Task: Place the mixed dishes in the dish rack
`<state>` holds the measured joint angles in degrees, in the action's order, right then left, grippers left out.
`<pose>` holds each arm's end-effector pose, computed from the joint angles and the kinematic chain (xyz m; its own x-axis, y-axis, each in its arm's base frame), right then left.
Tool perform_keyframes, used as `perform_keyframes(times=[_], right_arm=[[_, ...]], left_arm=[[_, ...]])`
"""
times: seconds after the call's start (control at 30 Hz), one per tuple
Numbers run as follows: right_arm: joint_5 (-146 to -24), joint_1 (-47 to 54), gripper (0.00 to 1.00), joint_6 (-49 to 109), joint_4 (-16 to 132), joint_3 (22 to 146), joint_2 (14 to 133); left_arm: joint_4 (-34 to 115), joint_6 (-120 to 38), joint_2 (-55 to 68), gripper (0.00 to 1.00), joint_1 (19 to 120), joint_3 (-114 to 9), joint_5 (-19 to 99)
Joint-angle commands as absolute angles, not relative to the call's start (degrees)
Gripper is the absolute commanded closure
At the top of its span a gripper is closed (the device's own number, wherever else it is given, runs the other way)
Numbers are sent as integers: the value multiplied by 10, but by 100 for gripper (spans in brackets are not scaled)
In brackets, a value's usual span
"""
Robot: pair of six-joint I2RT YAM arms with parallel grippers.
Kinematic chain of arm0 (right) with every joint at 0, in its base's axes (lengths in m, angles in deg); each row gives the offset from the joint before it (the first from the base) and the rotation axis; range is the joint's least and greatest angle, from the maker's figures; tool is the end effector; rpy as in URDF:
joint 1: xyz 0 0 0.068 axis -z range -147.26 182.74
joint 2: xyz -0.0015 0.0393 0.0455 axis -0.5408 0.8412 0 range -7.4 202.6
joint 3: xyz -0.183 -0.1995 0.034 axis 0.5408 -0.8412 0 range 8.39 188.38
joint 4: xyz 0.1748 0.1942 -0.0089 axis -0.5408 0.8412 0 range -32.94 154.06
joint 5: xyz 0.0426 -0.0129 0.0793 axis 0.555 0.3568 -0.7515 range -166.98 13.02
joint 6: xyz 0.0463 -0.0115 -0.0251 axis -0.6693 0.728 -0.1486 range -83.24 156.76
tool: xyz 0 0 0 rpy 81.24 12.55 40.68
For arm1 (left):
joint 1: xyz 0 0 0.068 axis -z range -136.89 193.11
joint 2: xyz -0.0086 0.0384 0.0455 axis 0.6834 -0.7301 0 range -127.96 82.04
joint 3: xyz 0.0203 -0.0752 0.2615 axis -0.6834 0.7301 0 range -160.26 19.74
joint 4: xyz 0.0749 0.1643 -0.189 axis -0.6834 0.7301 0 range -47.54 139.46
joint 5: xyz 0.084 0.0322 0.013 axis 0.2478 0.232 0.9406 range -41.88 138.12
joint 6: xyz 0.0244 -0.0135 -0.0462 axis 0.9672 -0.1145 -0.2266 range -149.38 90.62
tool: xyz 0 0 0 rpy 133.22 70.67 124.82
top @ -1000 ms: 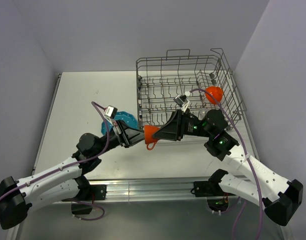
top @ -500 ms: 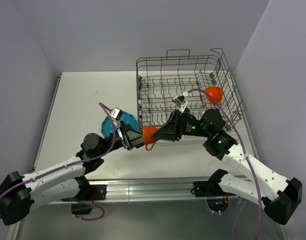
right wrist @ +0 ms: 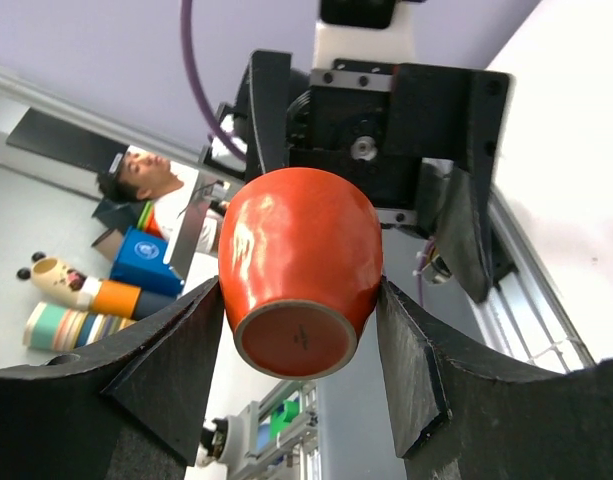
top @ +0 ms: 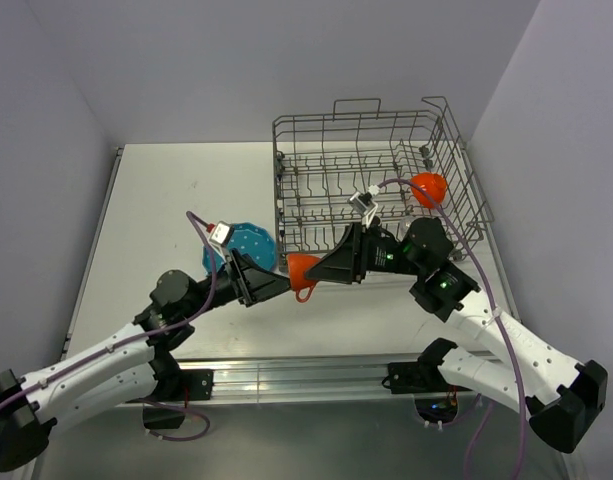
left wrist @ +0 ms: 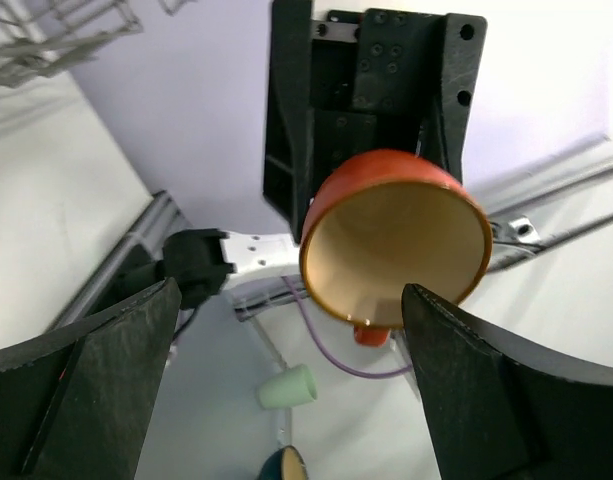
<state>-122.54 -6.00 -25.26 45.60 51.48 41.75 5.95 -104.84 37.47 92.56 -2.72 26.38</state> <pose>0.1368 0.1423 0.3565 -0.8421 0.1172 -0.5265 -0.5306 -0.0046 0.8476 0.1103 -0.1492 0.2888 -0.8685 -0.3679 -0.3323 0.3921 -0.0996 -0.9145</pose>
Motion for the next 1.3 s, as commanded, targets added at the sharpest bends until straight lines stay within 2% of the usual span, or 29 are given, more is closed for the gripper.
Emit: perform_keyframes(times=[0.0, 0.13, 0.27, 0.43, 0.6, 0.8, 1.0, 1.27], right_arm=[[-1212, -44, 100, -233, 457, 525, 401], [-1214, -37, 100, -224, 474, 526, 400], [-1210, -29, 100, -208, 499, 536, 402], [-1195, -19, 100, -175, 550, 553, 410], [-1173, -4, 100, -135, 602, 581, 427], [-1099, 20, 100, -52, 725, 674, 491], [-919, 22, 100, 25, 924, 827, 600], [-791, 22, 100, 65, 1016, 948, 730]], left_arm=[[189, -992, 424, 1, 917, -52, 317], [289, -972, 471, 1, 904, -67, 373], [479, -963, 493, 1, 903, -112, 476], [601, -974, 513, 1, 903, -155, 587], [690, -997, 524, 1, 904, -180, 652], [716, -1003, 547, 1, 903, -176, 684], [715, -995, 548, 1, 903, -172, 689], [711, -982, 536, 1, 903, -167, 689]])
